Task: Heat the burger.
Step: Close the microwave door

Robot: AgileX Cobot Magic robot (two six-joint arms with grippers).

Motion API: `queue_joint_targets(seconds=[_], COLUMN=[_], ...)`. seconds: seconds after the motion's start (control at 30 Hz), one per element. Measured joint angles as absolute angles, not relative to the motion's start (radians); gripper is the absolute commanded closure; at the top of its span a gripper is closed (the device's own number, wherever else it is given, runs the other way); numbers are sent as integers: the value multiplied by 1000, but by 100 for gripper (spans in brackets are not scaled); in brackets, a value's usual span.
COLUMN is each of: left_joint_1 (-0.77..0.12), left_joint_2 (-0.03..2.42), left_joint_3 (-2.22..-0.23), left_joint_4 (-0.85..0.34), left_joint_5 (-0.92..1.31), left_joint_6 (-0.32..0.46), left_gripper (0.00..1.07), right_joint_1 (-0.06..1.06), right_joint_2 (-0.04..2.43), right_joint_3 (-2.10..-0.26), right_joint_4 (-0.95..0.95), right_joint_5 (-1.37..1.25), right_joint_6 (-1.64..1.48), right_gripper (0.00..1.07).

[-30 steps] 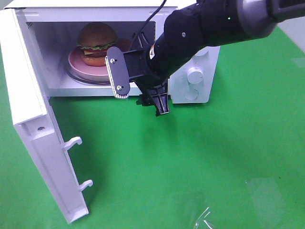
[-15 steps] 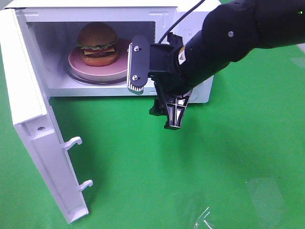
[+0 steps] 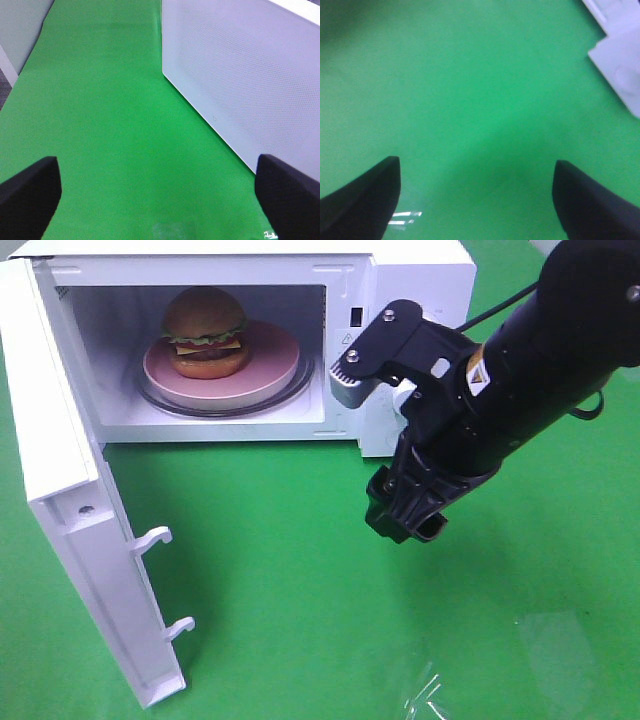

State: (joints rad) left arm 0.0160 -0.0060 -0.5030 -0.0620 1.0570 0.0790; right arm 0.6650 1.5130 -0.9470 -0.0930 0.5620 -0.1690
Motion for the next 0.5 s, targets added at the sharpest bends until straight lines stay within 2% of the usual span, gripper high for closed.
queue_joint_targets(seconds=[0.27,0.5], left_joint_1=[16,16], left_joint_2=[-6,-6], left_joint_3=[-503,-503], left_joint_4=[-62,-62], left_joint_5=[1057,1057], left_joint_6=[79,79], left_gripper=[9,9], right_joint_1=[665,665], right_joint_2=[1378,1285], right_joint_3=[-947,-947], right_joint_4=[-93,-93], right_joint_5=[841,916], right_joint_6=[-79,-44], right_gripper=[30,31])
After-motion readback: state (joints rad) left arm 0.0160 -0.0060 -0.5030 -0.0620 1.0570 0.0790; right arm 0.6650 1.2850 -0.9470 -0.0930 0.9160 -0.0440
